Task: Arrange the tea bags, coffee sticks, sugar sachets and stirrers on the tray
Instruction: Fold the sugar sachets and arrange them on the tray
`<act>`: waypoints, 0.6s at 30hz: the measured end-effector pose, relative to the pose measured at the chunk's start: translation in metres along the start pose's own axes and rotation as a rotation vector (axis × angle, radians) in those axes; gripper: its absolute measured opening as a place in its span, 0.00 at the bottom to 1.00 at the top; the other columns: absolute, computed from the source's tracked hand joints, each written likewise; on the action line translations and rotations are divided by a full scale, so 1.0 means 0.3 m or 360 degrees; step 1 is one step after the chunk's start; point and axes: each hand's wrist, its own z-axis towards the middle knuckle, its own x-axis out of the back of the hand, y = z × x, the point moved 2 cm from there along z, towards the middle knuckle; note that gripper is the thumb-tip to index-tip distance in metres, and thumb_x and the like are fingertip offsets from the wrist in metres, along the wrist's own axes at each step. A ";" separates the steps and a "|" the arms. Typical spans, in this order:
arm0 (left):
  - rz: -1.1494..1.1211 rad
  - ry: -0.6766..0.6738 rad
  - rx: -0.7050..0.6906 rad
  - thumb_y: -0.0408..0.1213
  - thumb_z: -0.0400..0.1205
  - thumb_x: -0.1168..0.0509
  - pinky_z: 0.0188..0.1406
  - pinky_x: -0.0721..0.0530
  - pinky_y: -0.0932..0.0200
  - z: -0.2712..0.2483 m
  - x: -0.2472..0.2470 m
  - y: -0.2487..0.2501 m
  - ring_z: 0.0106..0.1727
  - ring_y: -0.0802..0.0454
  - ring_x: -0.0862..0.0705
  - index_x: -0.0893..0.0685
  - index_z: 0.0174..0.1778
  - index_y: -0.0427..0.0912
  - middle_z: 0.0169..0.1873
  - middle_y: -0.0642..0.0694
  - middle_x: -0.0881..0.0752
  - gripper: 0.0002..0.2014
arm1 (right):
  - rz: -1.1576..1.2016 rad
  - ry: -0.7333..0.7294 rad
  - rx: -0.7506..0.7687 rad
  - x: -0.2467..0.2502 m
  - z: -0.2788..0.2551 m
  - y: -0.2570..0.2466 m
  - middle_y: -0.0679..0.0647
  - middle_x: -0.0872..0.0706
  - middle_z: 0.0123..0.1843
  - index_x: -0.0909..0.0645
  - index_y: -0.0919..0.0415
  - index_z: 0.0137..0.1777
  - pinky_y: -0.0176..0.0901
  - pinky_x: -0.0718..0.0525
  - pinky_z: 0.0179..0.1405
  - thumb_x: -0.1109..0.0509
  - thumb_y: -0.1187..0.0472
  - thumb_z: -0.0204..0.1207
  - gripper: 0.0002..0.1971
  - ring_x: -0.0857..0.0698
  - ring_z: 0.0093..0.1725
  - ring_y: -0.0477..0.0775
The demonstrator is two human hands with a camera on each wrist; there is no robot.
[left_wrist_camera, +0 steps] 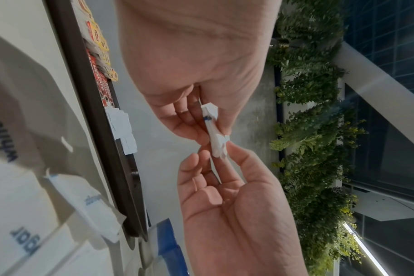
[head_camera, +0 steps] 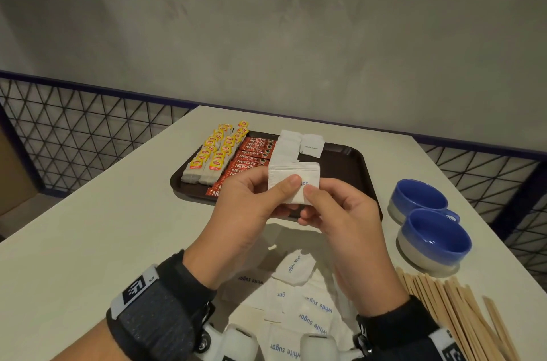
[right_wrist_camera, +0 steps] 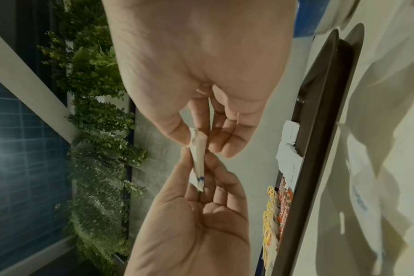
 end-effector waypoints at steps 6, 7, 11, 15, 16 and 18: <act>0.0015 -0.0042 -0.0023 0.33 0.80 0.26 0.55 0.08 0.39 -0.001 -0.004 0.003 0.55 0.41 0.06 0.09 0.61 0.39 0.55 0.43 0.05 0.13 | -0.0116 0.0081 0.0118 0.002 -0.002 0.002 0.61 0.08 0.43 0.08 0.53 0.47 0.57 0.09 0.45 0.28 0.62 0.83 0.08 0.11 0.44 0.64; 0.0021 -0.0043 -0.0028 0.33 0.80 0.25 0.53 0.08 0.41 -0.001 -0.003 0.002 0.54 0.42 0.06 0.09 0.61 0.39 0.54 0.43 0.05 0.13 | -0.0118 0.0070 0.0113 0.003 -0.003 -0.002 0.58 0.07 0.44 0.08 0.53 0.47 0.56 0.09 0.46 0.28 0.62 0.83 0.08 0.10 0.45 0.63; 0.0066 -0.0077 -0.0023 0.34 0.79 0.25 0.43 0.10 0.58 -0.001 0.000 0.010 0.51 0.48 0.06 0.08 0.58 0.41 0.51 0.45 0.05 0.12 | -0.0102 0.0007 0.0073 0.022 -0.003 -0.040 0.46 0.06 0.44 0.08 0.53 0.51 0.31 0.13 0.38 0.28 0.65 0.82 0.08 0.08 0.43 0.42; 0.0174 -0.0145 0.0006 0.36 0.80 0.24 0.43 0.10 0.58 -0.004 0.005 0.018 0.49 0.48 0.06 0.08 0.58 0.41 0.50 0.45 0.05 0.11 | -0.0176 -0.0047 -0.0062 0.039 0.002 -0.074 0.50 0.08 0.37 0.07 0.54 0.49 0.32 0.20 0.32 0.26 0.65 0.81 0.07 0.17 0.30 0.38; 0.0183 -0.0138 0.0015 0.37 0.81 0.25 0.45 0.09 0.56 -0.003 0.005 0.019 0.50 0.48 0.06 0.08 0.58 0.42 0.50 0.45 0.05 0.11 | -0.0209 -0.0075 -0.0101 0.036 0.003 -0.082 0.49 0.09 0.35 0.08 0.54 0.49 0.33 0.20 0.31 0.26 0.64 0.81 0.07 0.18 0.29 0.38; 0.0135 -0.0061 0.0050 0.39 0.82 0.26 0.46 0.09 0.54 0.007 0.011 0.018 0.47 0.48 0.07 0.08 0.55 0.42 0.48 0.46 0.05 0.09 | -0.0239 -0.0048 -0.0139 0.034 0.018 -0.105 0.49 0.09 0.35 0.08 0.55 0.51 0.32 0.20 0.30 0.27 0.63 0.81 0.06 0.18 0.30 0.39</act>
